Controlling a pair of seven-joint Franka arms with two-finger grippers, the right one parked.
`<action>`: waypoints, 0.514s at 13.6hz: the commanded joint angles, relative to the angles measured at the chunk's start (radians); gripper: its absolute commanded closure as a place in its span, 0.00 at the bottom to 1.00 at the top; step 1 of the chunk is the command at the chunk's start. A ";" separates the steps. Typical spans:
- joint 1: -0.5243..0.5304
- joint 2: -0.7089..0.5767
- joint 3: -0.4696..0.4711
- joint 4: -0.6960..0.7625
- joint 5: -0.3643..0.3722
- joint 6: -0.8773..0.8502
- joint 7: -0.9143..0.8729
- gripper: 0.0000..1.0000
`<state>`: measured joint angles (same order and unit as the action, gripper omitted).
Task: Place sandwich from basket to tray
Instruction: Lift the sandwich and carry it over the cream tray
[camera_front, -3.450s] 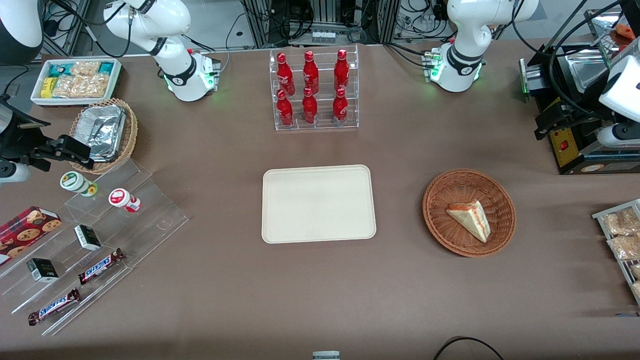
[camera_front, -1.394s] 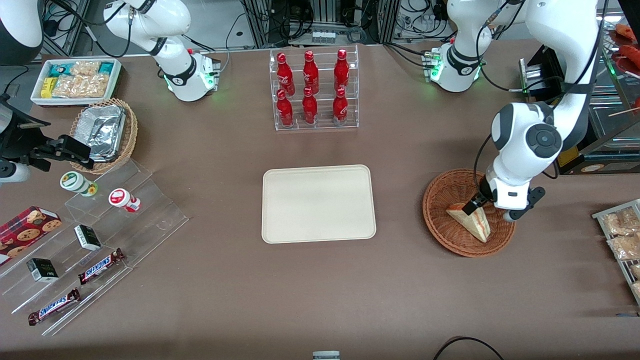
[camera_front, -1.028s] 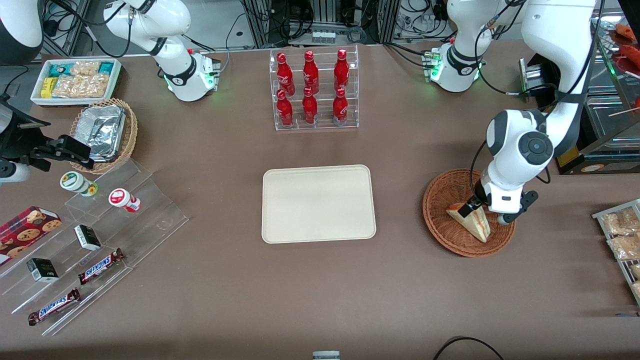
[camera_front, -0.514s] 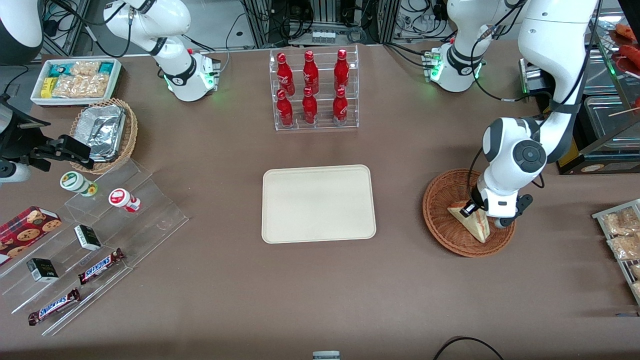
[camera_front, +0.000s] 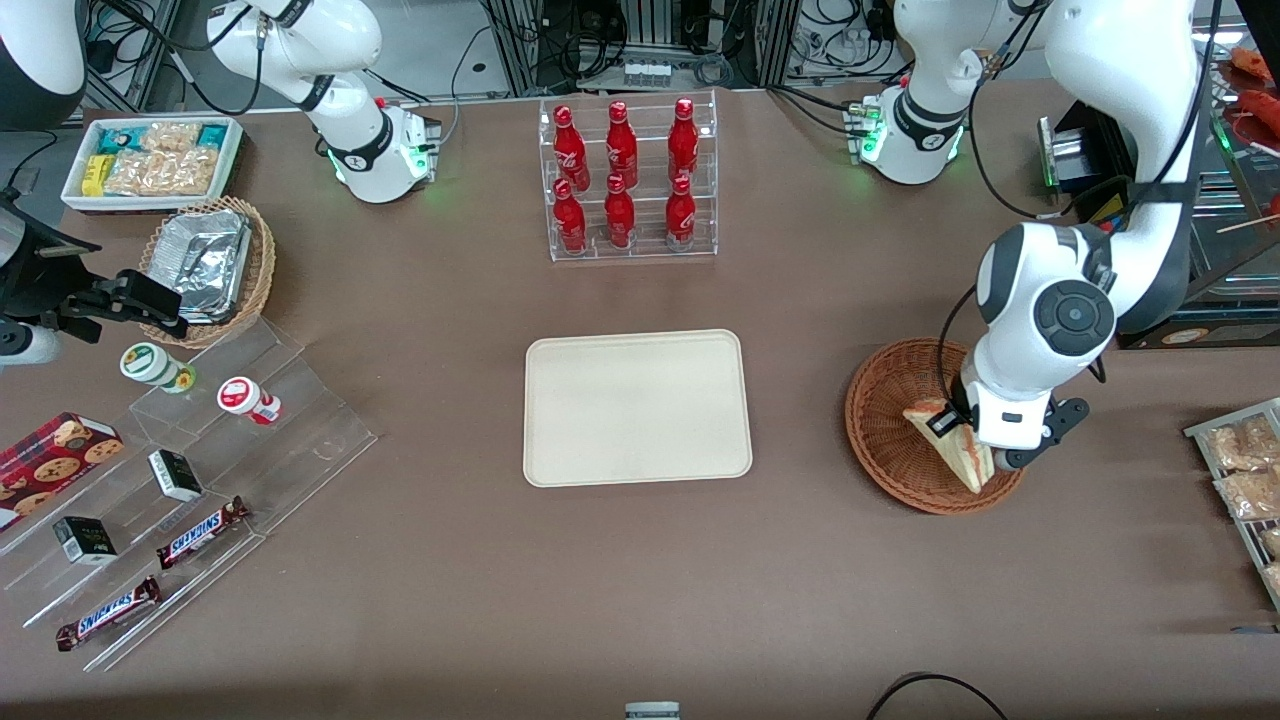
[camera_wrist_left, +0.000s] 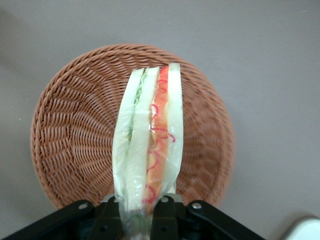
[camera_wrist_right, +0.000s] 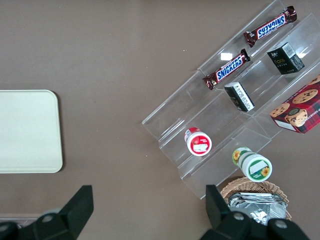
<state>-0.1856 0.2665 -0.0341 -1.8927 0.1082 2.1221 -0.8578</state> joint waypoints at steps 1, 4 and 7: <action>-0.107 0.013 0.003 0.137 0.030 -0.126 -0.021 1.00; -0.253 0.063 0.003 0.239 0.028 -0.140 -0.026 1.00; -0.374 0.150 0.003 0.308 0.021 -0.136 -0.030 1.00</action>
<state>-0.4994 0.3308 -0.0432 -1.6697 0.1132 2.0070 -0.8746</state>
